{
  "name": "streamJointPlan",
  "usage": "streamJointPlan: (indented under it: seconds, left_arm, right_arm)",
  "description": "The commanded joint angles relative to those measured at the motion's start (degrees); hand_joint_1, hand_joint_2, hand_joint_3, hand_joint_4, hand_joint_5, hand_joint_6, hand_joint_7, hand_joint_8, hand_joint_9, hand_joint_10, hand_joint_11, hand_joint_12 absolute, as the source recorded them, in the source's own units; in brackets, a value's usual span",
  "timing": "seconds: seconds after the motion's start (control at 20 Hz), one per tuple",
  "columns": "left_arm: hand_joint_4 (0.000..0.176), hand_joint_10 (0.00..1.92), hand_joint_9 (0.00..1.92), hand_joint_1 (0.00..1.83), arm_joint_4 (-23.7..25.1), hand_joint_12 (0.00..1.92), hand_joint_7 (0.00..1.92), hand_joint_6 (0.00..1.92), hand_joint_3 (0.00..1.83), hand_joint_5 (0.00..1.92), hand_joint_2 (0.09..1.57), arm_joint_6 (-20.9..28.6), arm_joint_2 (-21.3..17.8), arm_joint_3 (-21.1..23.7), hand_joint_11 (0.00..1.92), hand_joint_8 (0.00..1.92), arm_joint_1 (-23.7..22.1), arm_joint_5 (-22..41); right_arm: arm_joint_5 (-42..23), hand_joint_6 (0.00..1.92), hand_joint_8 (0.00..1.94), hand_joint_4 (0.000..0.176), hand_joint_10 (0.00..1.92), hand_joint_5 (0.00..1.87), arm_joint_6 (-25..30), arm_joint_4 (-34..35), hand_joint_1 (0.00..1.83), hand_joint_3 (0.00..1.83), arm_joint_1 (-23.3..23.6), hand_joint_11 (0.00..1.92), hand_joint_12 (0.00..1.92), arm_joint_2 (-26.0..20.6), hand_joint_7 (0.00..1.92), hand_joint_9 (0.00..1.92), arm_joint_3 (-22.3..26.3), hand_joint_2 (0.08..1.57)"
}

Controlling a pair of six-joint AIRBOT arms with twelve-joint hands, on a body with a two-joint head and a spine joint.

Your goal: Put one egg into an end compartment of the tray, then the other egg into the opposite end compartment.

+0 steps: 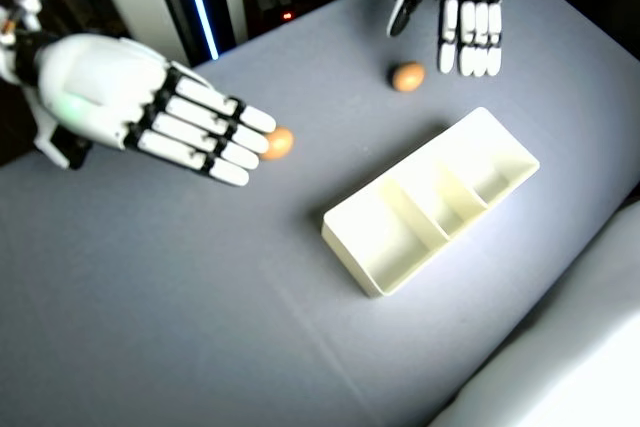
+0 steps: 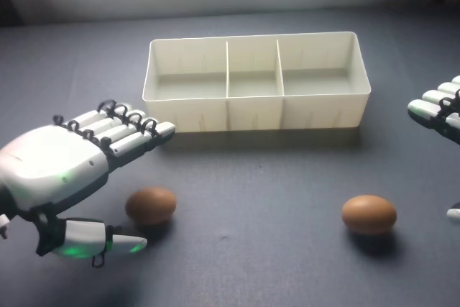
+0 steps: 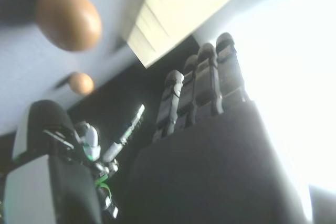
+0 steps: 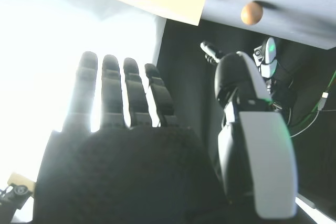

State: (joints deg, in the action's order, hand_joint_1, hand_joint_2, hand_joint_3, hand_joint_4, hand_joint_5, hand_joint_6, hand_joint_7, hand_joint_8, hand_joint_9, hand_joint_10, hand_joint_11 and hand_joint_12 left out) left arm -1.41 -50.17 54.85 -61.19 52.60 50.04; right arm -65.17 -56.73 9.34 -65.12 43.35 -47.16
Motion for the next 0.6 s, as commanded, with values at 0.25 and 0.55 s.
streamJointPlan:
  seconds: [0.25, 0.55]
  left_arm:
    - [0.016, 0.77, 0.00, 0.67, 2.12, 1.17, 0.35, 0.04, 0.01, 0.17, 1.06, 1.74, 3.55, -2.59, 0.00, 0.04, -2.96, 1.01]
    - [0.000, 1.18, 0.00, 0.73, 3.99, 1.67, 0.32, 0.54, 0.00, 0.06, 1.06, 1.78, 4.20, -3.02, 0.00, 0.52, -4.13, -1.40]
  right_arm:
    - [-6.76, 0.00, 0.00, 0.000, 0.00, 0.00, -0.02, 0.87, 0.33, 0.04, 0.22, 0.00, 0.00, 0.03, 0.00, 0.00, -0.23, 1.30]
    - [-6.76, 0.00, 0.00, 0.000, 0.00, 0.00, -0.02, 1.00, 0.36, 0.03, 0.16, 0.00, 0.00, 0.13, 0.00, 0.00, -0.25, 1.31]
